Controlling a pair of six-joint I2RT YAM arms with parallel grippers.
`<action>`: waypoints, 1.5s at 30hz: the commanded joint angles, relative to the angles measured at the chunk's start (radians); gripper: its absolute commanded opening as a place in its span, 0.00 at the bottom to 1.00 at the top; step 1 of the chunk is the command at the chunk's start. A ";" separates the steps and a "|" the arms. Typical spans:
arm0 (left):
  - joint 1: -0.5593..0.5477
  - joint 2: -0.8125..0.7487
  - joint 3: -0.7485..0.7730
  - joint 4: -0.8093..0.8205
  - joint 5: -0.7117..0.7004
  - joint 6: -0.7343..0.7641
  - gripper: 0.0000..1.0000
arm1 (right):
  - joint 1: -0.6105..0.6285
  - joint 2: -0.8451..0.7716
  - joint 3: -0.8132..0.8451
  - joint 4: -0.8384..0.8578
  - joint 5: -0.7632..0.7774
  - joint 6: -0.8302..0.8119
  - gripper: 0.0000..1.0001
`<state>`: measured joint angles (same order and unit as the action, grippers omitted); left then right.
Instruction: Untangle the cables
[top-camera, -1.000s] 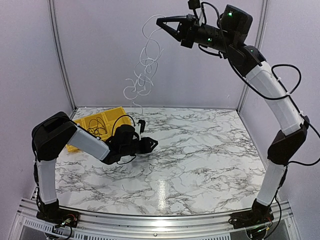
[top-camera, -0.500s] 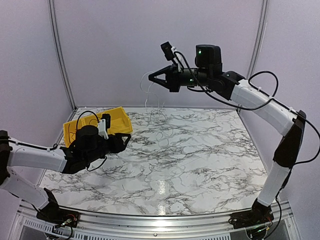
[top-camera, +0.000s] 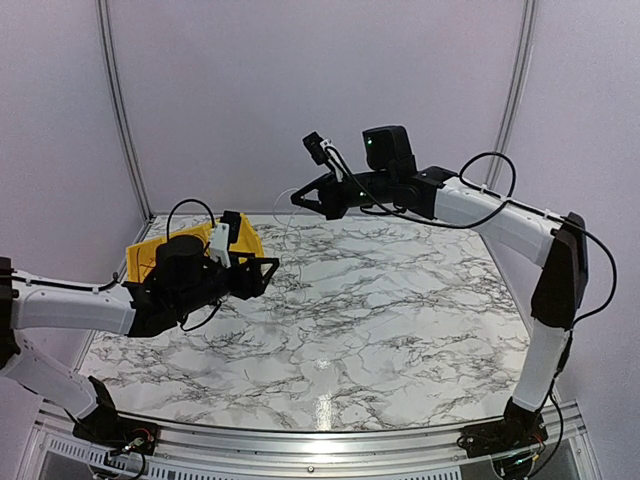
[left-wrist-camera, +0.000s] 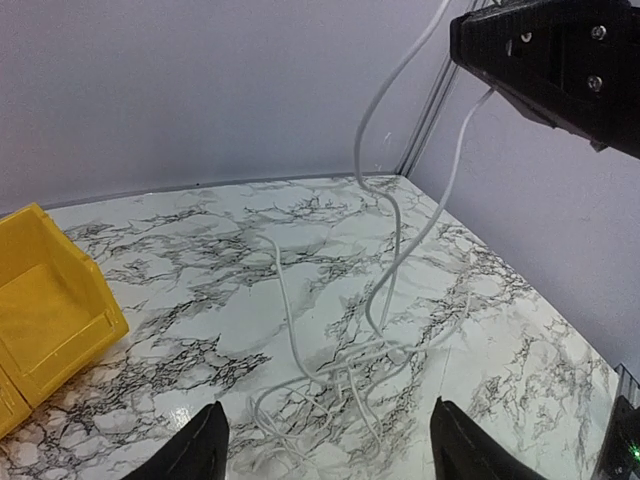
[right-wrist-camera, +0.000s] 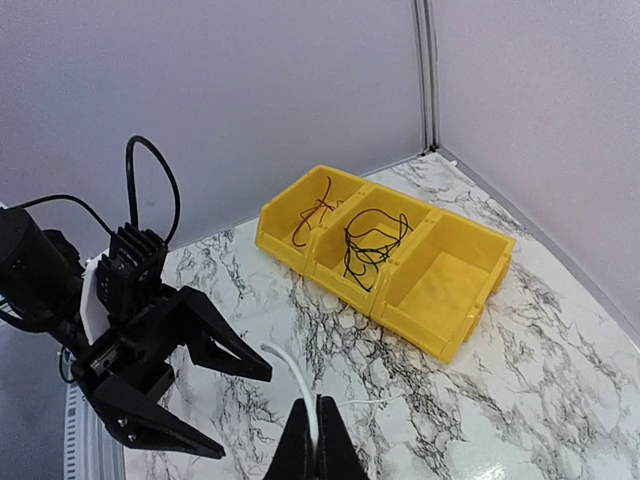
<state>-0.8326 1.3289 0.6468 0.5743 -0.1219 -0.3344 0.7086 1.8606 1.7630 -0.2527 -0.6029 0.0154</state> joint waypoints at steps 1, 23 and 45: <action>-0.002 0.147 0.115 0.000 -0.012 0.057 0.73 | -0.004 0.018 0.016 0.003 0.006 0.025 0.00; -0.004 0.628 0.255 0.260 0.234 -0.042 0.00 | -0.054 -0.014 0.284 0.021 -0.050 0.072 0.00; -0.013 0.220 0.075 0.059 0.132 -0.072 0.55 | -0.092 -0.078 0.132 -0.001 -0.025 -0.116 0.00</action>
<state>-0.8402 1.6672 0.7300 0.7521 0.0612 -0.4206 0.6220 1.8378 1.9480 -0.2268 -0.6376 -0.0166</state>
